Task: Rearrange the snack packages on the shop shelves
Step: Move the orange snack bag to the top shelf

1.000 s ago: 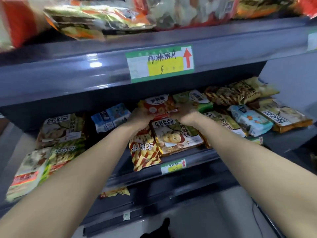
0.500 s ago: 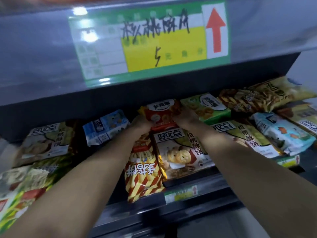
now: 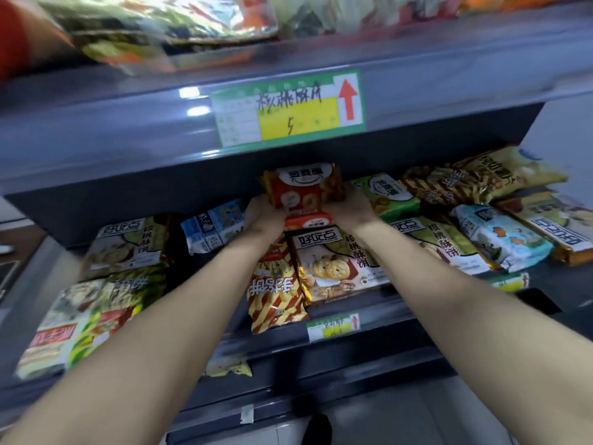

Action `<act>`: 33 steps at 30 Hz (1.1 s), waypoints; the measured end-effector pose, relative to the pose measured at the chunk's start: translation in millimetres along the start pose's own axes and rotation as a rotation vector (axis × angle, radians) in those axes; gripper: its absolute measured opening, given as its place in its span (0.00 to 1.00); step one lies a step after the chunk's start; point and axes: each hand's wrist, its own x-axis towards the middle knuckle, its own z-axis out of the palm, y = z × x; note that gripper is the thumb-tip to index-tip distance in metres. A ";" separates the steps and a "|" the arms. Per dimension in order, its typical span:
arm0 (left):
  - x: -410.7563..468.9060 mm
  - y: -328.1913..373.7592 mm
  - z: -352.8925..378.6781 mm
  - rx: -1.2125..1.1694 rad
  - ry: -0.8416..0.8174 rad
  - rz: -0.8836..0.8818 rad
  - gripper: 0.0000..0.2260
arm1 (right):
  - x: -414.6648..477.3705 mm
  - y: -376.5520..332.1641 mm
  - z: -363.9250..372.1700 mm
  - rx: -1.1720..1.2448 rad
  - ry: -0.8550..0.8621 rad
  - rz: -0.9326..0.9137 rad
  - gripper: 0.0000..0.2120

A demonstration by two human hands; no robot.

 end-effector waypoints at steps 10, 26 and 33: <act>-146.7 6.8 -41.0 -0.120 0.027 -0.048 0.12 | -141.4 -16.2 -14.8 0.030 0.100 0.078 0.30; -305.1 33.3 -166.8 -0.201 0.279 -0.007 0.12 | -274.9 -113.4 7.9 -0.038 0.168 -0.122 0.18; -317.8 53.2 -242.7 -0.343 0.428 0.094 0.27 | -300.0 -197.6 19.2 -0.011 0.209 -0.395 0.20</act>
